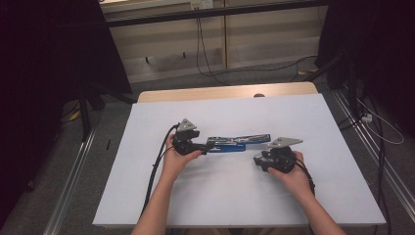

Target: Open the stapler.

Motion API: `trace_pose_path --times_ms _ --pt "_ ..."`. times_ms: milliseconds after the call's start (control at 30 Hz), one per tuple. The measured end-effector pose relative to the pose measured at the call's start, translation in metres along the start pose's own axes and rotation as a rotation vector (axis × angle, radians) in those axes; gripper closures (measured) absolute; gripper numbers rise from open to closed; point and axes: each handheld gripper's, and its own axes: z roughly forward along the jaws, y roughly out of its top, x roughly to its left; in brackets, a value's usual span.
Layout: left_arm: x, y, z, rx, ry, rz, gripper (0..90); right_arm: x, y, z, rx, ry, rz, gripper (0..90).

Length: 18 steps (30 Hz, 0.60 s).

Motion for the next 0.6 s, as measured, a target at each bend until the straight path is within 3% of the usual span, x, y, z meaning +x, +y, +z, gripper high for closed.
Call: trace_pose_path --times_ms 33,233,333,400,600 --pt "0.000 0.000 -0.001 0.002 0.003 0.000 20.0 0.004 0.000 -0.001 0.007 -0.007 -0.013 55.5" --pt "0.001 0.000 -0.003 -0.013 0.002 -0.011 18.9 0.017 -0.005 -0.009 0.022 0.085 -0.042 63.8" --pt "0.000 0.000 -0.004 -0.015 0.003 -0.014 18.8 0.013 -0.004 -0.008 0.002 0.058 -0.056 55.0" --pt "0.001 -0.001 -0.005 -0.009 0.007 -0.009 18.9 0.007 -0.002 -0.006 -0.009 0.041 -0.060 54.4" --pt "0.003 -0.003 -0.006 -0.004 0.010 -0.017 17.9 -0.001 0.009 0.006 -0.032 0.064 -0.106 49.3"
